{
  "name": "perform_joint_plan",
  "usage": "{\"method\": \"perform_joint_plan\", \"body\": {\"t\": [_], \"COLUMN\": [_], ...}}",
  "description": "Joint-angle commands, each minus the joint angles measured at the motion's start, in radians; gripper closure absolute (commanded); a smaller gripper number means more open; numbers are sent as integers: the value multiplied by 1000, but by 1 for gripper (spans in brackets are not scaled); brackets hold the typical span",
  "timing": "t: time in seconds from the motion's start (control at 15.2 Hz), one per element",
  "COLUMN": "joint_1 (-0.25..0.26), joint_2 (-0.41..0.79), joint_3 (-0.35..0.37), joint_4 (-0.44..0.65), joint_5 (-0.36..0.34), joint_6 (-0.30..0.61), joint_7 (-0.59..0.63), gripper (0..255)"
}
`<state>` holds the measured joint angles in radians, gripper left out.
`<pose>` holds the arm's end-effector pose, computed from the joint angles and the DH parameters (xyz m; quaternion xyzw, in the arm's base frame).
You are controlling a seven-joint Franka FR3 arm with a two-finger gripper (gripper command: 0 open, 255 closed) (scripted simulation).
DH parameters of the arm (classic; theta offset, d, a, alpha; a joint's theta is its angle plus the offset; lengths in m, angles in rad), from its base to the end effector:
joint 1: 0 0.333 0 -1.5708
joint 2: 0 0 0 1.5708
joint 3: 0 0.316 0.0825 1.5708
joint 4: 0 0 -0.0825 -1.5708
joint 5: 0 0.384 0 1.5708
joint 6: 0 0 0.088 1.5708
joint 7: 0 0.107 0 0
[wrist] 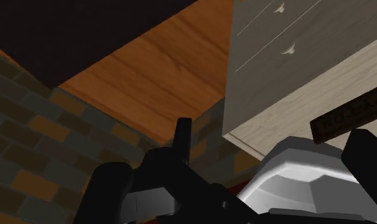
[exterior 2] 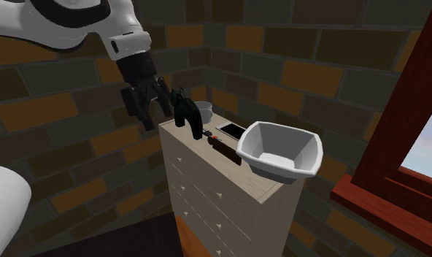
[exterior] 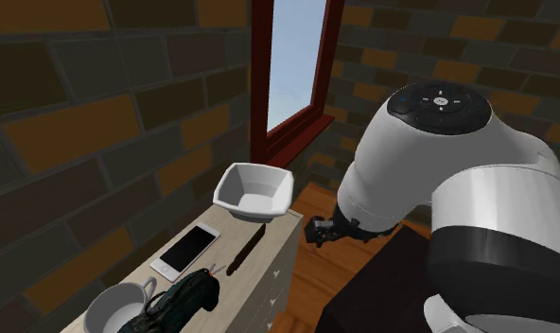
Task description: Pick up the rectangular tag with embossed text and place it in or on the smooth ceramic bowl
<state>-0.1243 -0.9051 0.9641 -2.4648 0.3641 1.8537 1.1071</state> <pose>0.2213 0.3212 0.4541 0.9415 -0.2871 0.1481 0.0960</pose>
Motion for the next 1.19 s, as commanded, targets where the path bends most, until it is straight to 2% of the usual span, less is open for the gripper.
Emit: {"method": "perform_joint_plan", "body": {"t": [0.0, 0.33, 0.59, 0.86, 1.12], "joint_1": [-69, -332, -566, -782, -989], "joint_2": [21, 34, -39, -162, -301], "joint_3": [117, 423, 634, 780, 872], "joint_4": [53, 227, 407, 624, 886], "joint_5": [-6, -32, -34, -28, -28], "joint_6": [18, 34, -3, -79, -189], "joint_7": [104, 316, 448, 561, 674], "gripper": [0, 0, 0, 0, 0]}}
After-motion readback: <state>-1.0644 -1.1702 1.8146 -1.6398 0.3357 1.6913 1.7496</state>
